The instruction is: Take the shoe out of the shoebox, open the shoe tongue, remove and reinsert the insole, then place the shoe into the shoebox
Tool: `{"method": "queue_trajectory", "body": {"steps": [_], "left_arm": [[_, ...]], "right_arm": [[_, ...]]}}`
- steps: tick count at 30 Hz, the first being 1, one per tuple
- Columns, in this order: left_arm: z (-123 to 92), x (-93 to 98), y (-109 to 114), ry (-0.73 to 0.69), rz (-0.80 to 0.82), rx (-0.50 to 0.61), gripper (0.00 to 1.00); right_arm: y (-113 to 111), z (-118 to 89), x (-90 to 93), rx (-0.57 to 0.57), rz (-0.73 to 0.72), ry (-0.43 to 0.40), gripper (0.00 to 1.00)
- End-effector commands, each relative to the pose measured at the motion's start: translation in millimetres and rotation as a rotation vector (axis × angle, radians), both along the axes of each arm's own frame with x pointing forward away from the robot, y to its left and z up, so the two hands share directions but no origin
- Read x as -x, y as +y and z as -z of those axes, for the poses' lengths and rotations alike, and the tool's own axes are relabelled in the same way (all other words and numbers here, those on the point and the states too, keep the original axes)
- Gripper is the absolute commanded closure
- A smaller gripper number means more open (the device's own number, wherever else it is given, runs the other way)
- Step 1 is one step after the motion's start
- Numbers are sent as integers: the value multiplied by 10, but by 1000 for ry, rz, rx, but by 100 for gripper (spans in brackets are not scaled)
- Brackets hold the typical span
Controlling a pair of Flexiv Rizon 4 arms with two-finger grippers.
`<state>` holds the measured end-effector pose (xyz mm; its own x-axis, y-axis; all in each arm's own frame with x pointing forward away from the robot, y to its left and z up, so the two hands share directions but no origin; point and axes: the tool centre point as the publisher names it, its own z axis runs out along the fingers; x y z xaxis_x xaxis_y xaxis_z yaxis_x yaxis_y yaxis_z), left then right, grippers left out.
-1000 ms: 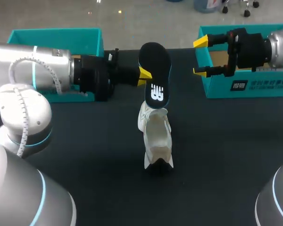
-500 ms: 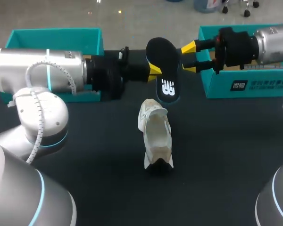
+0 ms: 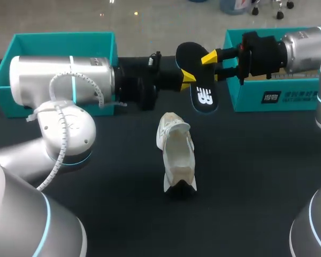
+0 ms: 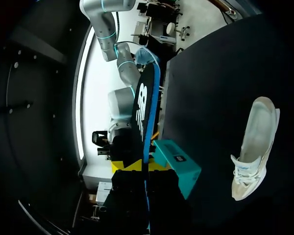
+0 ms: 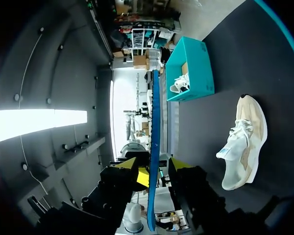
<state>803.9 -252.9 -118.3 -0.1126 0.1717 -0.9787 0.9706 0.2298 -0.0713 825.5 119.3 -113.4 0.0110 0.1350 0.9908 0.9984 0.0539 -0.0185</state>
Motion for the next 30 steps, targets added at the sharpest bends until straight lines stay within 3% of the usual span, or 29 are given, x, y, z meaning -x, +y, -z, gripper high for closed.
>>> {"method": "queue_trajectory", "body": {"steps": [1, 3, 4, 13, 14, 15, 23, 30], "left_arm": [[23, -15, -66, 0, -9, -4, 100], [29, -12, -67, 0, -12, -4, 100], [30, -12, -68, 1, -13, -4, 100], [53, -19, -56, 2, -24, -18, 100], [50, -17, -51, 0, -23, -23, 27], [42, -14, -43, -5, -24, -32, 0], [-43, -54, 139, -7, 18, -113, 0], [-109, -102, 231, 36, 50, -264, 0]], "right_arm": [[8, 4, -21, -1, 0, 0, 73], [3, 5, -29, 0, 3, 0, 83], [1, 4, -30, 1, 4, 0, 100], [-6, 7, -59, 12, 0, -5, 100], [-5, 8, -62, 12, 0, -6, 100], [-6, 14, -70, 13, -1, -5, 100], [-13, 89, -91, 15, -7, 12, 100], [14, 156, -95, 32, -15, 19, 100]]}}
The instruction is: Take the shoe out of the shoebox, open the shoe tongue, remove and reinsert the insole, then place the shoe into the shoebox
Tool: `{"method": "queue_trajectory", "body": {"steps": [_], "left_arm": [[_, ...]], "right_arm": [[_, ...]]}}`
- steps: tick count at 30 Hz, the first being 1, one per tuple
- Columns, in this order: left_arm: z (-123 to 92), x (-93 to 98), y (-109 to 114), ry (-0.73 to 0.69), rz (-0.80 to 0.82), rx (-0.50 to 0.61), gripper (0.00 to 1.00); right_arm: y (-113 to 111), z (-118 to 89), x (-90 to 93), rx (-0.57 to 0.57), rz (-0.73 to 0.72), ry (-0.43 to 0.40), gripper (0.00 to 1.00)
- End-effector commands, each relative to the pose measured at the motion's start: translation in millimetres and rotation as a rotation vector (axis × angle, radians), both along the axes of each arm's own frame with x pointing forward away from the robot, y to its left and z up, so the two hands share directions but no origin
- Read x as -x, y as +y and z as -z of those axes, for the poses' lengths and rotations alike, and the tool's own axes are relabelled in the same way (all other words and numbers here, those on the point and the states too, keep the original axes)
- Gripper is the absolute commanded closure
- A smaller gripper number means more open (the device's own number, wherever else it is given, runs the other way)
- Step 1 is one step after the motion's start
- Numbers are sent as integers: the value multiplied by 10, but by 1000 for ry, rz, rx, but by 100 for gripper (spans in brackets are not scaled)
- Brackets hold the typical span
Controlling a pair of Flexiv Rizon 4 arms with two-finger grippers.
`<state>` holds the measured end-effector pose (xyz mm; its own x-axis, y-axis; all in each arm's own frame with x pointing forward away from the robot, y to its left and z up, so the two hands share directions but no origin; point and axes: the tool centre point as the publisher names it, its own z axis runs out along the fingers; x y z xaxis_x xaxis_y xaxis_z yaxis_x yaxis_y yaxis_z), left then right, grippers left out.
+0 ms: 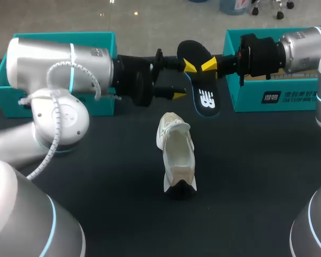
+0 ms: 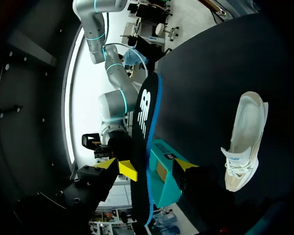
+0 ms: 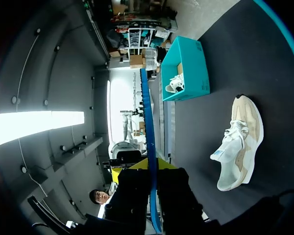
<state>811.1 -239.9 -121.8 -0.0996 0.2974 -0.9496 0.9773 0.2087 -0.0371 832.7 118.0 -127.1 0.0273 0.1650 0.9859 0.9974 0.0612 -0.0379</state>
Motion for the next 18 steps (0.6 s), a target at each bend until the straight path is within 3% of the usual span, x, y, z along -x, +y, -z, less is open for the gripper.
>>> {"method": "queue_trajectory", "body": {"steps": [1, 14, 18], "left_arm": [[-160, -32, 107, 44, 20, -165, 0], [-304, -98, 144, 16, 45, -471, 0], [-304, -111, 202, -61, 74, -651, 0]], "right_arm": [[32, 26, -20, 8, -10, -1, 100], [35, 90, 23, 22, -4, 3, 100], [37, 103, 32, 24, -2, 6, 100]]}}
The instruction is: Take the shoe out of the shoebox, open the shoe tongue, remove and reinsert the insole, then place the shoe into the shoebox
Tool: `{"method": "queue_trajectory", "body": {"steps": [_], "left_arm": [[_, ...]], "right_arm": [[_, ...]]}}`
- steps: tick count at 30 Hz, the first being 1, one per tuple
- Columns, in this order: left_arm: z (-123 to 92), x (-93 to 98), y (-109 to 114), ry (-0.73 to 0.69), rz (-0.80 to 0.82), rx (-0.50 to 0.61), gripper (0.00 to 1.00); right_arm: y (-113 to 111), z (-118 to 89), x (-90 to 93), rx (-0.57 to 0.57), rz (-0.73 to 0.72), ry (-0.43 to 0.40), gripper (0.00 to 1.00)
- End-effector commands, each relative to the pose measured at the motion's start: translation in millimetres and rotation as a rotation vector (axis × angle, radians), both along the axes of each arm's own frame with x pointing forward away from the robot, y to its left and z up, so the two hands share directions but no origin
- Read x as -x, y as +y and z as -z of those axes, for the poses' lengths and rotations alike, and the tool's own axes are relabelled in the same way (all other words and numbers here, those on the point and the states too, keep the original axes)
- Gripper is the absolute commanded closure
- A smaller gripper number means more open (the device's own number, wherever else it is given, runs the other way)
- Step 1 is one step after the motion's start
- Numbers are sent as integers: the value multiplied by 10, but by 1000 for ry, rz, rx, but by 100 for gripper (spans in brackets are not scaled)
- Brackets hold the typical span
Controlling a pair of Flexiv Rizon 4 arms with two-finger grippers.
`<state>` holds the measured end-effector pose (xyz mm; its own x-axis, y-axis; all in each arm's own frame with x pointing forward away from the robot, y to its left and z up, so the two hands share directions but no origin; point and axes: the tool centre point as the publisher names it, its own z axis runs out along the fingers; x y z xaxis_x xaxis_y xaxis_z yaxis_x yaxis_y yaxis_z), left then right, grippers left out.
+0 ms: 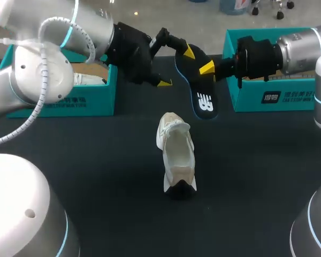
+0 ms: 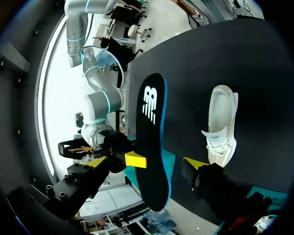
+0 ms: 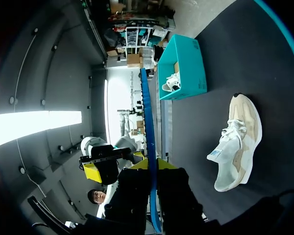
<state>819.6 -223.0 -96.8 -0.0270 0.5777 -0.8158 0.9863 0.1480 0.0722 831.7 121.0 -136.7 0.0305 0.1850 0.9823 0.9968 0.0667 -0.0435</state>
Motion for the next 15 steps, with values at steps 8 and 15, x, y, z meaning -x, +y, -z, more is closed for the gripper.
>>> {"method": "queue_trajectory", "body": {"steps": [8, 15], "left_arm": [[-45, -29, 52, -25, 16, -378, 0], [-45, -29, 52, -25, 16, -378, 0]], "right_arm": [[31, 28, 32, 5, -4, 10, 100], [50, 50, 42, 4, -11, 16, 100]]}}
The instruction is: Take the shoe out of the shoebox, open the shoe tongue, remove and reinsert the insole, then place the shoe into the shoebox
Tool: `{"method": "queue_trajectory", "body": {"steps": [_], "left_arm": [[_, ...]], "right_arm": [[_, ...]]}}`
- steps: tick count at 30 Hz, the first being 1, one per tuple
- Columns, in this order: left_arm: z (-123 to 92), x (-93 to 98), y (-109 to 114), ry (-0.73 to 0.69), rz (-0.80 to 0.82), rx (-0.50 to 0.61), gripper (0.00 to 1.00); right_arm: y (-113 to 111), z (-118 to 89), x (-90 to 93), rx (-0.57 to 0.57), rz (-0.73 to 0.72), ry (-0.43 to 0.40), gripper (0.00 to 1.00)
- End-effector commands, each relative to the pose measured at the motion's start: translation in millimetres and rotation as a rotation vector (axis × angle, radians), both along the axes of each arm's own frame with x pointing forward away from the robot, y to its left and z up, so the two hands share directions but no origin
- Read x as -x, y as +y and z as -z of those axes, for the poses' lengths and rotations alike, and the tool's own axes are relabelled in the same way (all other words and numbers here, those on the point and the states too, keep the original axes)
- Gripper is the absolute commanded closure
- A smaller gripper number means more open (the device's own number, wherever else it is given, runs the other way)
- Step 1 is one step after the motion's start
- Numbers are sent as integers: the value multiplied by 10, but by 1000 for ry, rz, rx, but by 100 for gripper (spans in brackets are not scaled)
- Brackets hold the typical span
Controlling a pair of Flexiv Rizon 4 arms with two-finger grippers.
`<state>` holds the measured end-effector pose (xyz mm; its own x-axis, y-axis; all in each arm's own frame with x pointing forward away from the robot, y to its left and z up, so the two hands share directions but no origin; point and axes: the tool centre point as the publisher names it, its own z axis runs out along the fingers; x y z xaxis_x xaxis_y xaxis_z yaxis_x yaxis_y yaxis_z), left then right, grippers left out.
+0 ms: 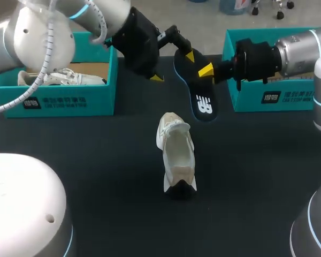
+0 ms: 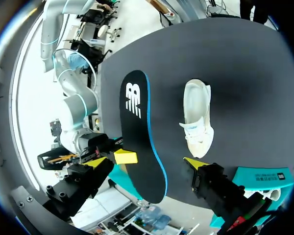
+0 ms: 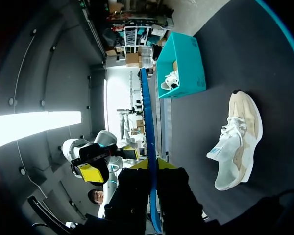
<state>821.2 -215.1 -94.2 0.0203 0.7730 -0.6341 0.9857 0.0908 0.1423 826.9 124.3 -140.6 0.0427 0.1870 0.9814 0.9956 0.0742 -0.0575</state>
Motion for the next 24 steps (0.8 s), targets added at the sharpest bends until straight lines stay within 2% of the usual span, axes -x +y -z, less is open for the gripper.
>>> {"method": "queue_trajectory", "body": {"steps": [1, 7, 12, 17, 24], "left_arm": [[-20, -13, -27, 10, -16, -110, 0], [-20, -13, -27, 10, -16, -110, 0], [-84, -99, -83, 28, -51, -296, 0], [-94, -189, -127, 46, -54, -431, 0], [-154, -251, -179, 82, -46, -520, 0]], "right_arm": [[22, 11, -6, 2, -5, 3, 100], [49, 21, -1, 4, -18, 7, 100], [60, 31, 7, 7, -17, 8, 100], [79, 44, 23, 5, -14, 8, 100], [110, 50, 28, 5, -22, 12, 100]]}}
